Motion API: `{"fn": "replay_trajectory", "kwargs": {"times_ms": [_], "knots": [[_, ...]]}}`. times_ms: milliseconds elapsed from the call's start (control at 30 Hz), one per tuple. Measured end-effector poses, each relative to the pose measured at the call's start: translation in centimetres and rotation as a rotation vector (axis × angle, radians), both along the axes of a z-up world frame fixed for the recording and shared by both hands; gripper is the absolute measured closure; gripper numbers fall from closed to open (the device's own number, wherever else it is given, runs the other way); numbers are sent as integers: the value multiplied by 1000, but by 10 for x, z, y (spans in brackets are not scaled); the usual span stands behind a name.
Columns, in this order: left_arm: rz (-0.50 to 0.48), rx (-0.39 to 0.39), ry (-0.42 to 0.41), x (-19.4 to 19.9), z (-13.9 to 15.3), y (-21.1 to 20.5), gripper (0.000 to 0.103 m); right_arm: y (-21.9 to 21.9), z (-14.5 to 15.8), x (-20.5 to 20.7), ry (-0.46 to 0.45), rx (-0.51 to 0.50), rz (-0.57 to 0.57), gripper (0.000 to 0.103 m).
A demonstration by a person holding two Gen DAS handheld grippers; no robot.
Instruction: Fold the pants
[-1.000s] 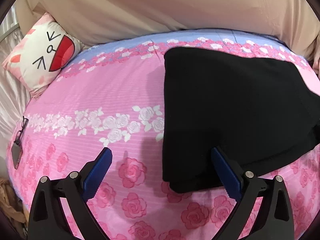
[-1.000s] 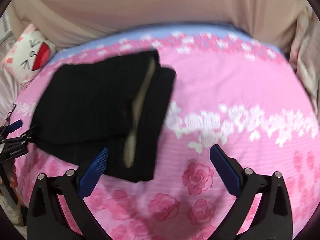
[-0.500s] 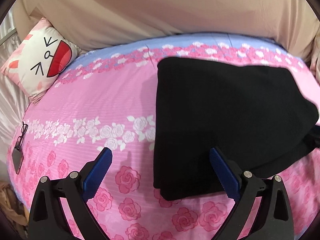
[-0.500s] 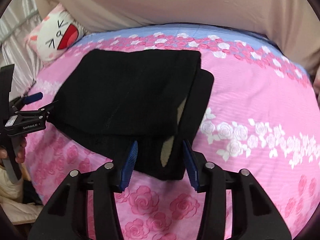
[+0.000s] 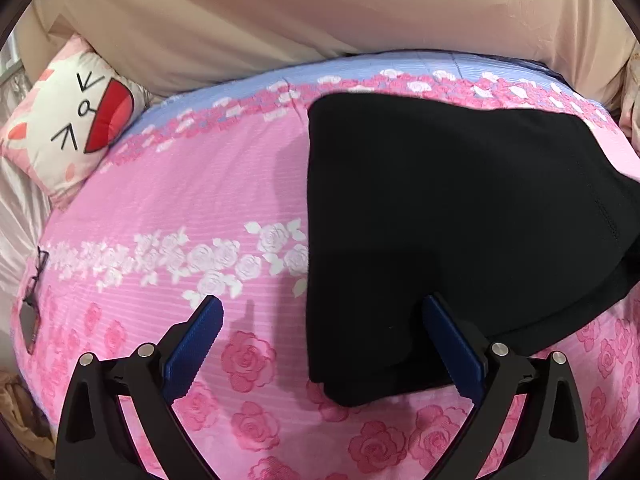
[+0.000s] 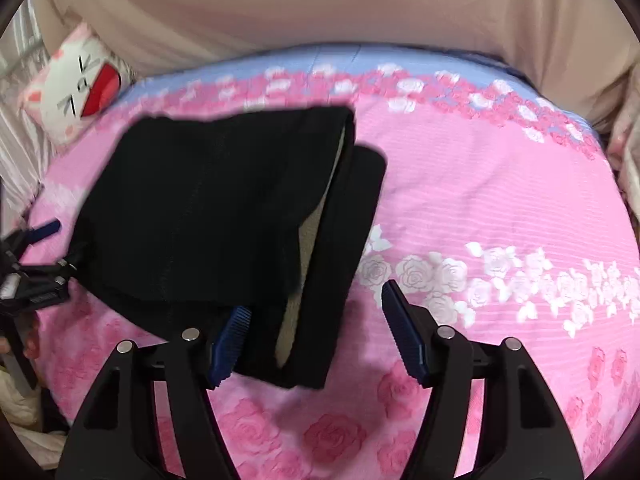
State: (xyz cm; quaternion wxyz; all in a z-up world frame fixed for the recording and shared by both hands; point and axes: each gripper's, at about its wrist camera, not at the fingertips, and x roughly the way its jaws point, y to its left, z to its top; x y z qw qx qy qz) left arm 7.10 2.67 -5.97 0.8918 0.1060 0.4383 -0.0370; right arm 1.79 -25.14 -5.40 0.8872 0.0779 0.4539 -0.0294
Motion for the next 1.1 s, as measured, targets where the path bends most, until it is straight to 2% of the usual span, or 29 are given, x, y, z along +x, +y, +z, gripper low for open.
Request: {"fn": "replay_trajectory", "kwargs": {"times_ms": [100, 167, 267, 333, 400, 433, 500, 567, 600, 733, 800, 833, 867, 900, 933, 967, 1033, 1100], "knots": [[7, -8, -45, -6, 15, 4, 5, -7, 37, -15, -84, -64, -56, 40], [20, 9, -55, -3, 15, 4, 5, -1, 53, -10, -120, -86, -37, 39], [39, 59, -25, 6, -1, 0, 5, 22, 49, 16, -120, -131, 24, 38], [45, 54, -26, 6, -5, 2, 5, 37, 26, 44, -71, -186, 70, 38], [35, 41, -32, 4, -6, 5, 5, 29, -13, 66, 6, -308, 26, 20], [31, 31, -27, 3, -6, 7, 5, 15, -18, 65, -25, -259, -11, 8], [22, 3, -19, 2, -2, 13, 5, -12, -12, 60, -3, -99, -74, 15], [27, -12, -27, 0, 6, 19, 5, -10, 5, 57, -25, -114, -101, 28], [35, -19, -38, 0, 10, 21, 5, -2, 19, 56, -56, -124, -93, 27], [66, -54, -65, 10, 21, 25, 5, 45, 46, 82, -126, -25, 99, 28], [82, -26, -40, 18, 13, 24, 5, 70, 35, 108, -103, 35, 207, 42], [81, -24, -32, 21, 8, 23, 5, 78, 22, 121, -59, 37, 231, 58], [79, -29, -26, 22, 3, 24, 5, 79, 4, 133, -8, 23, 226, 67], [74, -39, -27, 22, 2, 26, 5, 70, -14, 142, 20, 30, 208, 68], [65, -51, -25, 21, 3, 28, 5, 59, -18, 146, -4, 82, 200, 75], [59, -64, -26, 19, 4, 30, 5, 45, -15, 149, -3, 135, 163, 90], [63, -66, -29, 17, 7, 36, 5, 24, -3, 147, -13, 150, 57, 91], [74, -85, -41, 15, 11, 44, 5, 27, 15, 142, -40, 152, 55, 85]]}}
